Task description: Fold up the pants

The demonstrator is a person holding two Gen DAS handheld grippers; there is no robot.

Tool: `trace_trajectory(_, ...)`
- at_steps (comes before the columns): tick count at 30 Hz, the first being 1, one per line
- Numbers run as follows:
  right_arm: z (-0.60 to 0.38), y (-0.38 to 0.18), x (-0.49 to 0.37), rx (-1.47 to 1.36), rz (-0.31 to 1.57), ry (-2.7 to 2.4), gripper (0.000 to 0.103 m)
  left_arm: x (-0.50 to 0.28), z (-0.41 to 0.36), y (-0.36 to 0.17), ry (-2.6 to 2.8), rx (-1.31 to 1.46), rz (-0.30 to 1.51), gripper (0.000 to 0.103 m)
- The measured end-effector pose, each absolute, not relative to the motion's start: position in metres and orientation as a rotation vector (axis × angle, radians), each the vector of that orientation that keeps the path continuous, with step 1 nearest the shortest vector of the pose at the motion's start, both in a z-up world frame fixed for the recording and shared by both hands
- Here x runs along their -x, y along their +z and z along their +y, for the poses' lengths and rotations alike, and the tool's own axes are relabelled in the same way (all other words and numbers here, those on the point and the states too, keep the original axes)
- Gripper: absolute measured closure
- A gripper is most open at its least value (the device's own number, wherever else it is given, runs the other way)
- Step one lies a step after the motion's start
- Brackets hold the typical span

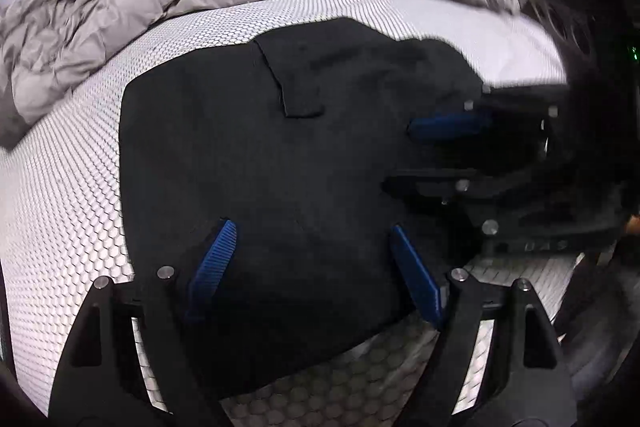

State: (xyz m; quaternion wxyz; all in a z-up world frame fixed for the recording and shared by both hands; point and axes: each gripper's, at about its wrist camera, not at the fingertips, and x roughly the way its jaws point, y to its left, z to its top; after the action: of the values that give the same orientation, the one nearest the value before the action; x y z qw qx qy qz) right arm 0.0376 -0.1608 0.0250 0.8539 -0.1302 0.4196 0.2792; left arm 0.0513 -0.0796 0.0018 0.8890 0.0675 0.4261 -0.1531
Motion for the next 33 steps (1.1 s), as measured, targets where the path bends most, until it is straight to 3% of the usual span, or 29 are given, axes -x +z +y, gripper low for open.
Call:
trace_trajectory(8,-0.221,0.04,-0.023,0.342,0.842,0.502,0.055,-0.031,-0.053,0.009,-0.315,-0.16,0.903,0.02)
trace_trajectory(12,-0.207,0.052,-0.03,0.24,0.801,0.532,0.045,-0.035,-0.05,0.03,-0.324,-0.097,0.828,0.02)
trace_trajectory(16,-0.18,0.049,-0.048,0.211,0.783,0.558,0.045,-0.064,-0.059,0.015,-0.284,-0.101,0.897,0.02)
trace_trajectory(19,-0.164,0.024,-0.064,0.321,0.875,0.535,0.045,-0.072,-0.054,0.004,-0.276,-0.103,0.933,0.019)
trace_trajectory(25,-0.221,0.033,-0.061,0.275,0.869,0.468,0.047,-0.057,-0.038,0.002,-0.293,-0.098,0.921,0.018)
trace_trajectory(30,-0.215,0.051,-0.047,0.302,0.723,0.471,0.046,-0.043,-0.036,0.029,-0.221,-0.107,0.847,0.022)
trace_trajectory(33,-0.202,0.049,-0.063,0.214,0.781,0.523,0.046,-0.052,-0.039,0.039,-0.242,-0.078,0.811,0.021)
